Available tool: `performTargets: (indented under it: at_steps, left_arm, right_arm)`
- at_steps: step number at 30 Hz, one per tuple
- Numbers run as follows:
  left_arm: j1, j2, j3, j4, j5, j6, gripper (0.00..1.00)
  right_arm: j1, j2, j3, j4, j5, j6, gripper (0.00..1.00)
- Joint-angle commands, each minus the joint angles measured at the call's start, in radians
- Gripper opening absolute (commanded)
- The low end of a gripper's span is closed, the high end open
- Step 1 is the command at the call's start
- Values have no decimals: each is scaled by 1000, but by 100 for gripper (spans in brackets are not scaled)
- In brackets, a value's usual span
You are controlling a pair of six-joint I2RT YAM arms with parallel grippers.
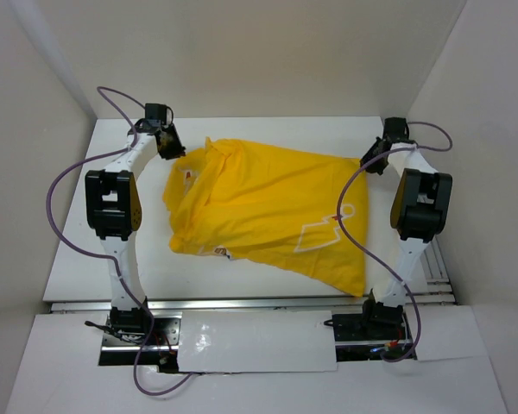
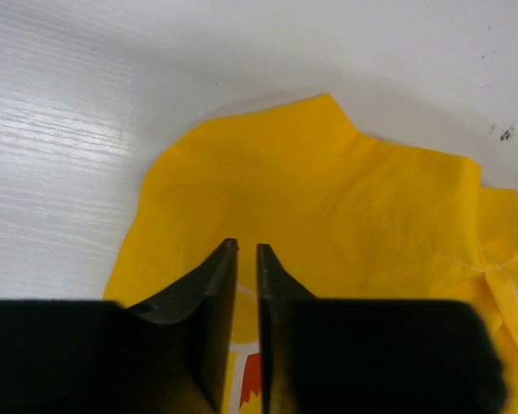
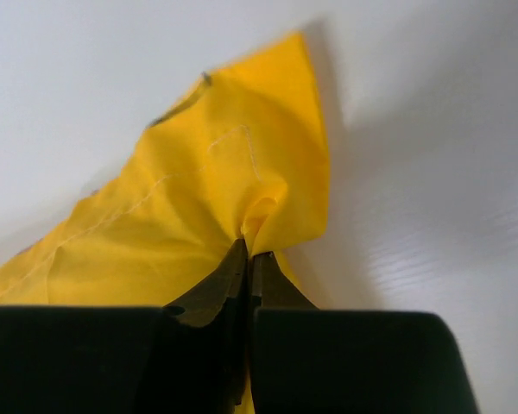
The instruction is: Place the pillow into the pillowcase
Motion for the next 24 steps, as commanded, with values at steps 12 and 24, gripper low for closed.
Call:
performTargets:
  at_steps: [12,24]
  left_arm:
    - [-4,101,65,20,92,17,94]
    - [-60,188,85,61,132,-12,96]
  right_arm:
    - [61,-235,163,115,241,-382,0]
    - [61,-172,206,91,250,-425,0]
